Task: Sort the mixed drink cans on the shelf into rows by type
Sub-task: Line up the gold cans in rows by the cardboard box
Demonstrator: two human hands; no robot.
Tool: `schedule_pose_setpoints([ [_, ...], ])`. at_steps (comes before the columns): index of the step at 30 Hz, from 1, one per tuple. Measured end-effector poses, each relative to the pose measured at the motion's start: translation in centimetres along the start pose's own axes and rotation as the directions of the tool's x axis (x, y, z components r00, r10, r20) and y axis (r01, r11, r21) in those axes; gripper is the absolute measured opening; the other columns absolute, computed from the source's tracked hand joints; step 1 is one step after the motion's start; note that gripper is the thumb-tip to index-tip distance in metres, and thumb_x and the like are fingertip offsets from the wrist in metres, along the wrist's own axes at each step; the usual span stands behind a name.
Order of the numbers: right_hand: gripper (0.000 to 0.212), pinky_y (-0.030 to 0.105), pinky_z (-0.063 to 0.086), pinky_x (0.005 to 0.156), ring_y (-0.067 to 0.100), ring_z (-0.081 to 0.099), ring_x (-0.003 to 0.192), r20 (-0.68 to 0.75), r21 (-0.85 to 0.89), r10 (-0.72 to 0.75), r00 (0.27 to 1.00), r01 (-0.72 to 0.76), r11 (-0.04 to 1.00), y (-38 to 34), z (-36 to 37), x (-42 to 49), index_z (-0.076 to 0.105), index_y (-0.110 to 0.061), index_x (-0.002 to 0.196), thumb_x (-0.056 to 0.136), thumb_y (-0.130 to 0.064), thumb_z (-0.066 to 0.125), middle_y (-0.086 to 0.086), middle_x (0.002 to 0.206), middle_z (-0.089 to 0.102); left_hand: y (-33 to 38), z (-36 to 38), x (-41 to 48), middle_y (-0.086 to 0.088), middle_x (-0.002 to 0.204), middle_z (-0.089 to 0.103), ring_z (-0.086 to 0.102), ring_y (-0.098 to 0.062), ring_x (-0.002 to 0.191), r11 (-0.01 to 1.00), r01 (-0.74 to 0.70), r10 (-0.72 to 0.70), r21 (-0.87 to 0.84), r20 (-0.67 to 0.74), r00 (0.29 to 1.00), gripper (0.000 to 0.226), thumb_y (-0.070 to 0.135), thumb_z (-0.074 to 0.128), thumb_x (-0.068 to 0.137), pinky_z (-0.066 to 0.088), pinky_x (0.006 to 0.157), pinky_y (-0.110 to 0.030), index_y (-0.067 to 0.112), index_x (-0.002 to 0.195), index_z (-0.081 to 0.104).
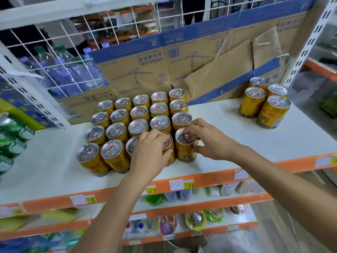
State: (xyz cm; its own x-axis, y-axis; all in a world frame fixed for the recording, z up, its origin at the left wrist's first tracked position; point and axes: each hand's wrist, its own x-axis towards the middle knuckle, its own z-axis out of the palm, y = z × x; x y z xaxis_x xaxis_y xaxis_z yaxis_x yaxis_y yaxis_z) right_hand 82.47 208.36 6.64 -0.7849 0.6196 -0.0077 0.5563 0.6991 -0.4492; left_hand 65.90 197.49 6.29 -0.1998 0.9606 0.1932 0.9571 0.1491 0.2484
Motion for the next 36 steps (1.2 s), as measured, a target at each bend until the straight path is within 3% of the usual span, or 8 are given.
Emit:
schedule_pose_setpoints([
  [5,0.053,0.026,0.043,0.09,0.023,0.051,0.108,-0.046,0.027,0.012,0.999,-0.011,1.0,-0.2,0.3,-0.2,0.052,-0.016,0.126,0.077,-0.008,0.073,0.004,0.132,0.041,-0.3,0.0,0.1,0.004,0.116,0.055,0.044,-0.022,0.108,1.0,-0.005,0.005,-0.012,0.002,1.0,0.039,0.035,0.066,0.085,0.042,0.092,-0.037,0.023,0.122,0.06],
  [10,0.054,0.01,0.034,0.082,0.018,0.05,0.106,-0.017,0.013,-0.021,1.0,0.021,1.0,0.0,0.0,-0.1,0.051,-0.015,0.127,0.078,-0.012,0.073,0.006,0.131,0.041,-0.1,-0.6,0.6,0.004,0.111,0.058,0.048,-0.02,0.104,1.0,0.004,-0.004,0.016,0.022,1.0,0.033,0.045,0.055,0.09,0.041,0.081,-0.033,0.026,0.115,0.064],
  [15,0.053,-0.002,0.027,0.077,0.006,0.04,0.103,0.01,0.078,-0.066,0.998,0.065,0.995,0.8,-1.4,-0.4,0.049,-0.016,0.131,0.082,-0.015,0.07,0.005,0.127,0.046,1.4,-0.9,2.5,-0.003,0.109,0.066,0.055,-0.023,0.102,1.0,0.013,-0.013,-0.004,-0.129,0.992,0.032,0.039,0.05,0.095,0.043,0.078,-0.033,0.02,0.114,0.067],
  [20,0.041,0.012,0.03,0.084,0.011,0.045,0.115,-0.031,0.036,0.009,0.999,-0.008,0.999,3.2,-3.7,0.1,0.053,-0.02,0.129,0.089,-0.019,0.063,0.0,0.128,0.051,3.6,-0.4,5.4,-0.003,0.112,0.063,0.052,-0.023,0.105,0.999,-0.035,0.036,0.01,-0.149,0.988,0.029,0.031,0.052,0.093,0.042,0.078,-0.033,0.021,0.118,0.063],
  [25,0.04,0.033,0.036,0.102,0.023,0.044,0.124,-0.166,-0.093,0.148,0.975,-0.165,0.982,8.2,-7.0,1.1,0.054,-0.017,0.127,0.088,-0.02,0.063,0.008,0.134,0.049,4.9,0.9,9.0,-0.004,0.126,0.056,0.048,-0.026,0.114,0.999,-0.041,0.042,0.02,-0.063,0.997,0.038,0.029,0.054,0.092,0.037,0.094,-0.037,0.022,0.129,0.054],
  [32,0.05,0.043,0.039,0.095,0.037,0.041,0.114,-0.285,-0.309,0.257,0.924,-0.342,0.887,15.3,-9.6,2.5,0.05,-0.01,0.126,0.079,-0.018,0.059,0.017,0.121,0.048,5.2,2.6,12.6,-0.002,0.131,0.049,0.042,-0.026,0.119,0.995,0.029,-0.03,0.1,0.007,1.0,0.037,0.034,0.053,0.093,0.038,0.094,-0.036,0.023,0.128,0.05],
  [36,0.048,0.045,0.036,0.098,0.039,0.036,0.123,-0.246,-0.408,0.358,0.9,-0.432,0.805,17.0,-10.1,2.5,0.041,-0.009,0.132,0.086,-0.022,0.052,0.019,0.128,0.044,5.2,3.3,14.1,-0.001,0.142,0.042,0.033,-0.027,0.128,0.993,0.071,-0.074,0.098,0.024,0.997,0.046,0.037,0.05,0.095,0.031,0.102,-0.036,0.02,0.137,0.044],
])
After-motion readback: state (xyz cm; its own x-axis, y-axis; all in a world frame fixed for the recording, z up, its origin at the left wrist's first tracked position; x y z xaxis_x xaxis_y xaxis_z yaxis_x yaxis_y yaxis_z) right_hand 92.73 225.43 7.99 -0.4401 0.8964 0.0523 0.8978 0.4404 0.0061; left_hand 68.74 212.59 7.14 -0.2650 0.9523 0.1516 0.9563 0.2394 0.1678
